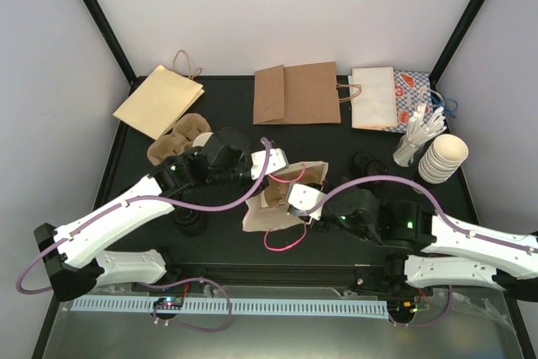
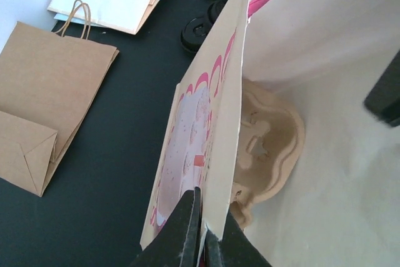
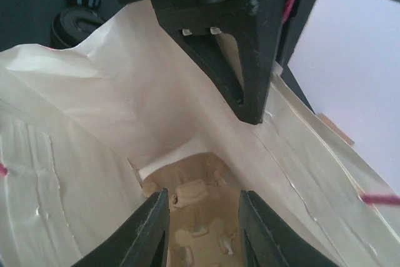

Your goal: Pack the takeout coffee

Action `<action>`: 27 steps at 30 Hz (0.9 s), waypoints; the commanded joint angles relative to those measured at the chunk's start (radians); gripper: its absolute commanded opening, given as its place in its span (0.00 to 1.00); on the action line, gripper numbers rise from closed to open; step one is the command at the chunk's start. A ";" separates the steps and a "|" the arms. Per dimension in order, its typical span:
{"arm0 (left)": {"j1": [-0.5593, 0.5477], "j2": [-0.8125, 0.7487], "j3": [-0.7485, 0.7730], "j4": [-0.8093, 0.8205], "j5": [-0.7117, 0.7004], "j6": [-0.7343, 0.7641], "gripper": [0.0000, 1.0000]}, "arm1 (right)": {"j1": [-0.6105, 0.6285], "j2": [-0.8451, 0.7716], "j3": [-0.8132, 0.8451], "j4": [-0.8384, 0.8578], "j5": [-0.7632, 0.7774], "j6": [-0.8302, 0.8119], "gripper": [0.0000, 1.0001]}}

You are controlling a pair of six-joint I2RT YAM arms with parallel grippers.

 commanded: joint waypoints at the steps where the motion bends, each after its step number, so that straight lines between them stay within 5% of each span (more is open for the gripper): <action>1: -0.012 -0.002 0.007 0.043 0.014 -0.017 0.02 | 0.005 0.080 0.081 -0.083 0.059 -0.097 0.34; 16: -0.019 0.002 0.030 0.025 -0.010 -0.025 0.02 | -0.033 0.128 0.223 -0.106 0.041 -0.160 0.32; 27: -0.024 -0.039 0.036 -0.003 -0.102 -0.007 0.02 | -0.067 0.202 0.206 -0.130 0.006 -0.182 0.18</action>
